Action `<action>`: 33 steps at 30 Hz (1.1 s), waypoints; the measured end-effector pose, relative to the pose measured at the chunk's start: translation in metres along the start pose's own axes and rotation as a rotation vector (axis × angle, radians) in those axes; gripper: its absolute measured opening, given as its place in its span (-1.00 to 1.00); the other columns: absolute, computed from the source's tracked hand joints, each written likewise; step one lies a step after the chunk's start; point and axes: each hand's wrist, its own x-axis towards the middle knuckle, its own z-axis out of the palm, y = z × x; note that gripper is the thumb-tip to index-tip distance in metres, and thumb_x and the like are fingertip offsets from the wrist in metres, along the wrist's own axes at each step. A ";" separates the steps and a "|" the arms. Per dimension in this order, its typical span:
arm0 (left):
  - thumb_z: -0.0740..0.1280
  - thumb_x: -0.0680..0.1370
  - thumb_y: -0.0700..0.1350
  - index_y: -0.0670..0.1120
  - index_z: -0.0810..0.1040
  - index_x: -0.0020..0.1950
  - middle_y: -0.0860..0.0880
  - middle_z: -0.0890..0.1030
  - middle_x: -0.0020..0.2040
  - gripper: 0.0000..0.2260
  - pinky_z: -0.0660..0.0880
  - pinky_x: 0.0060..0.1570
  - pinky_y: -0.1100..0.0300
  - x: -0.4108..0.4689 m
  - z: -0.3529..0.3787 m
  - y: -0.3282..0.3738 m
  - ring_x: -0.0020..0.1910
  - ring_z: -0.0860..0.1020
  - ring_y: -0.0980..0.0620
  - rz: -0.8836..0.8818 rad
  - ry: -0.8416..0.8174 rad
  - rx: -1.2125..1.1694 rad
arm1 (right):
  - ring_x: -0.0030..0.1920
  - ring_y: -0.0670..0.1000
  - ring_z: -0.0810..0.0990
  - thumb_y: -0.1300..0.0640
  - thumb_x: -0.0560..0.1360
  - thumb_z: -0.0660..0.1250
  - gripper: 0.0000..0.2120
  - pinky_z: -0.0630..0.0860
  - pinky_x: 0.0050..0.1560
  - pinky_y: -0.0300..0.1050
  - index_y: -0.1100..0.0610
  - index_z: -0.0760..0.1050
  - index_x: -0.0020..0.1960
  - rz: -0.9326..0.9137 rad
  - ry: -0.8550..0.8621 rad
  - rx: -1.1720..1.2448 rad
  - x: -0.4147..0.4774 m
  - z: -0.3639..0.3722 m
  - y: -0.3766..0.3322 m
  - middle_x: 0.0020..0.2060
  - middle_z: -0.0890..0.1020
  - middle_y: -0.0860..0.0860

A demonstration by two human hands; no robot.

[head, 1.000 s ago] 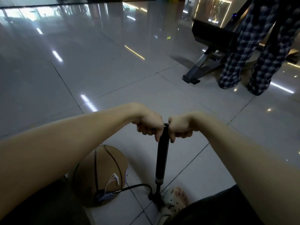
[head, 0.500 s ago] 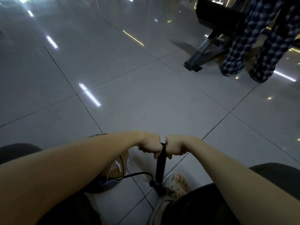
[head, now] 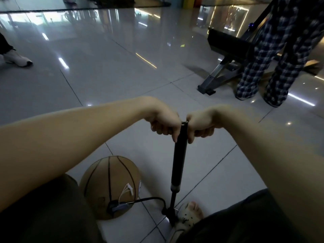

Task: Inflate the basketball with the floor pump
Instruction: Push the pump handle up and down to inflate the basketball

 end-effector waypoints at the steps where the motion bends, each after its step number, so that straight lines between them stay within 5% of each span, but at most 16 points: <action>1: 0.42 0.51 -0.21 -0.04 0.39 -0.33 0.00 0.25 -0.43 -0.71 0.07 -0.39 0.14 0.010 0.009 -0.005 -0.47 0.15 0.01 -0.010 -0.006 -0.001 | -0.49 0.00 0.14 0.34 0.41 0.38 -0.76 0.07 -0.41 -0.14 0.14 0.43 -0.35 0.014 -0.006 -0.001 0.010 0.010 0.005 -0.50 0.25 0.02; 12: 0.45 0.42 -0.22 -0.16 0.54 -0.33 -0.05 0.40 -0.48 -0.85 0.25 -0.43 0.17 0.112 0.104 -0.057 -0.52 0.30 -0.03 -0.024 -0.010 0.032 | -0.49 0.07 0.37 0.28 0.37 0.43 -0.87 0.34 -0.41 -0.15 0.21 0.53 -0.33 0.032 0.008 -0.045 0.104 0.108 0.055 -0.49 0.45 0.09; 18: 0.45 0.43 -0.20 -0.16 0.51 -0.32 -0.09 0.41 -0.45 -0.82 0.26 -0.44 0.17 0.107 0.126 -0.053 -0.53 0.29 -0.05 -0.028 -0.003 0.078 | -0.33 0.12 0.48 0.25 0.37 0.42 -0.96 0.40 -0.34 -0.11 0.22 0.63 -0.20 0.044 0.049 -0.078 0.098 0.134 0.058 -0.32 0.57 0.14; 25: 0.42 0.53 -0.18 -0.08 0.39 -0.30 -0.03 0.31 -0.43 -0.73 0.14 -0.43 0.18 0.038 0.064 -0.025 -0.51 0.22 0.00 -0.079 -0.052 0.026 | -0.55 0.00 0.20 0.28 0.48 0.38 -0.87 0.14 -0.43 -0.17 0.20 0.51 -0.24 0.052 -0.079 -0.119 0.044 0.063 0.016 -0.55 0.30 0.02; 33: 0.39 0.51 -0.23 -0.05 0.37 -0.31 0.00 0.24 -0.43 -0.73 0.05 -0.38 0.15 0.001 0.005 0.001 -0.47 0.15 0.01 -0.044 0.026 0.010 | -0.49 -0.01 0.11 0.35 0.42 0.38 -0.71 0.02 -0.40 -0.14 0.12 0.39 -0.38 -0.044 -0.033 0.015 0.006 0.001 0.002 -0.49 0.22 0.02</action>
